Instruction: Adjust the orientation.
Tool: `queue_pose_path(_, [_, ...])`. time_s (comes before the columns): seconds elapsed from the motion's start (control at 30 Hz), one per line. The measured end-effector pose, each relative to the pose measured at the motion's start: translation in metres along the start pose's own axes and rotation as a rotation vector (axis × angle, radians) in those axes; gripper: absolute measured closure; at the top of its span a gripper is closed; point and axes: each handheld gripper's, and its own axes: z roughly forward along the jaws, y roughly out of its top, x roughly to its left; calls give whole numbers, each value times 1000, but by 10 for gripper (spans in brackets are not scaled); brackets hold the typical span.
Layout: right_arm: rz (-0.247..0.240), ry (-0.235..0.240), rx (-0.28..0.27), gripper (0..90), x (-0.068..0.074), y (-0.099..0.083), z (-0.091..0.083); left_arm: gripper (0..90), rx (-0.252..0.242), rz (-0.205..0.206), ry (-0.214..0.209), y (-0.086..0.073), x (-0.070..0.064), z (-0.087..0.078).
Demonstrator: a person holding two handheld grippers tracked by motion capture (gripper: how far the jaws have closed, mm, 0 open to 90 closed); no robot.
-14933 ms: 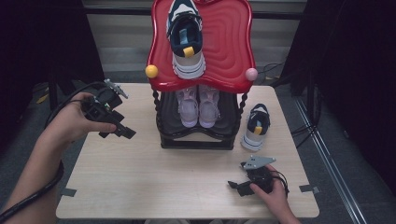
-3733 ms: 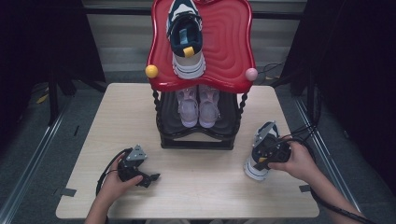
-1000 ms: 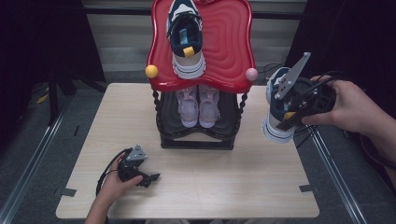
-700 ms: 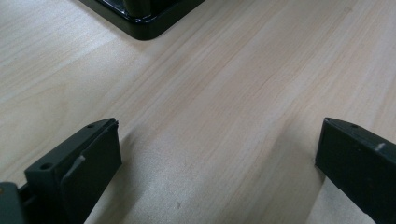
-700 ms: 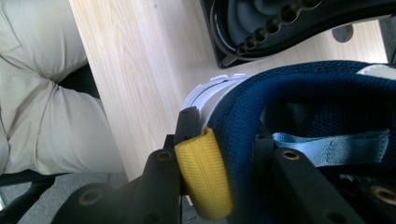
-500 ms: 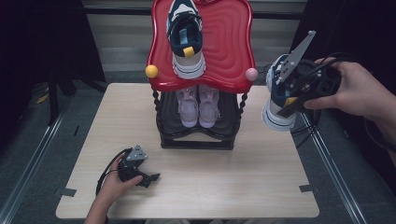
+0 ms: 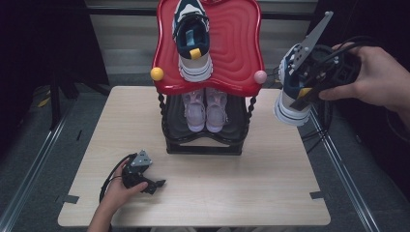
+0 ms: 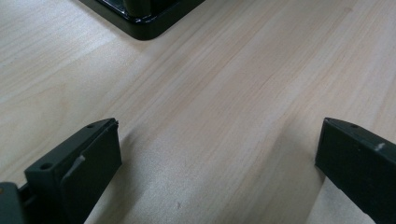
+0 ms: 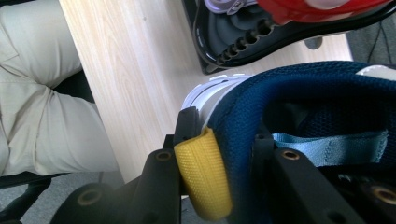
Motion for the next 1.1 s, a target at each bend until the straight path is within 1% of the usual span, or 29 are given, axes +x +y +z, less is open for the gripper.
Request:
queue_pose_path(0.13, [14,-1,0,720,-3,2,-5,0,-3,0,2,0,0,0])
queue_pose_path(0.17, [8,-2,0,720,-4,3,-5,0,-3,0,3,0,0,0])
queue_pose_path(0.27, [15,-9,-4,720,-4,5,-7,0,-2,3,4,0,0,0])
queue_pose_path(0.3, [2,-6,-7,719,-5,6,-8,0,-3,3,5,0,0,0])
queue_pose_path(0.33, [19,-4,-3,719,-5,7,-9,0,-2,3,5,0,0,0])
queue_pose_path(0.37, [8,-4,-5,719,-5,8,-9,0,-2,3,5,0,0,0])
queue_pose_path(0.4, [6,-4,7,718,-5,9,-10,0,-2,3,5,0,0,0])
queue_pose_path(0.43, [0,-10,3,719,-6,10,-11,0,-2,3,5,0,0,0])
queue_pose_path(0.53, [5,-20,9,719,-7,14,-15,0,-2,3,5,0,0,0])
queue_pose_path(0.6, [1,-35,2,720,-8,16,-17,0,-3,3,5,0,0,0])
queue_pose_path(0.63, [1,-33,8,718,-7,18,-19,0,-2,4,5,0,0,0])
queue_pose_path(0.67, [-4,-35,1,718,-8,19,-20,0,-2,3,5,0,0,0])
queue_pose_path(0.7, [9,-30,-4,718,-8,20,-21,0,-2,3,5,0,0,0])
queue_pose_path(0.77, [-5,-36,-1,718,-9,24,-22,0,-3,3,5,0,0,0])
queue_pose_path(0.8, [-3,-37,8,718,-8,26,-22,0,-3,3,5,0,0,0])
queue_pose_path(0.83, [-13,-43,5,717,-9,28,-23,0,-3,3,5,0,0,0])
queue_pose_path(0.93, [1,-42,1,718,-9,33,-27,0,-3,3,5,0,0,0])
queue_pose_path(0.97, [-11,-47,-12,718,-10,34,-28,0,-2,3,5,0,0,0])
queue_pose_path(1.0, [6,-47,-6,717,-9,36,-29,0,-4,1,5,0,0,0])
queue_pose_path(1.03, [-4,-53,-10,718,-10,38,-31,0,-4,2,5,0,0,0])
queue_pose_path(1.1, [-7,-58,-15,717,-11,41,-34,0,-4,1,5,0,0,0])
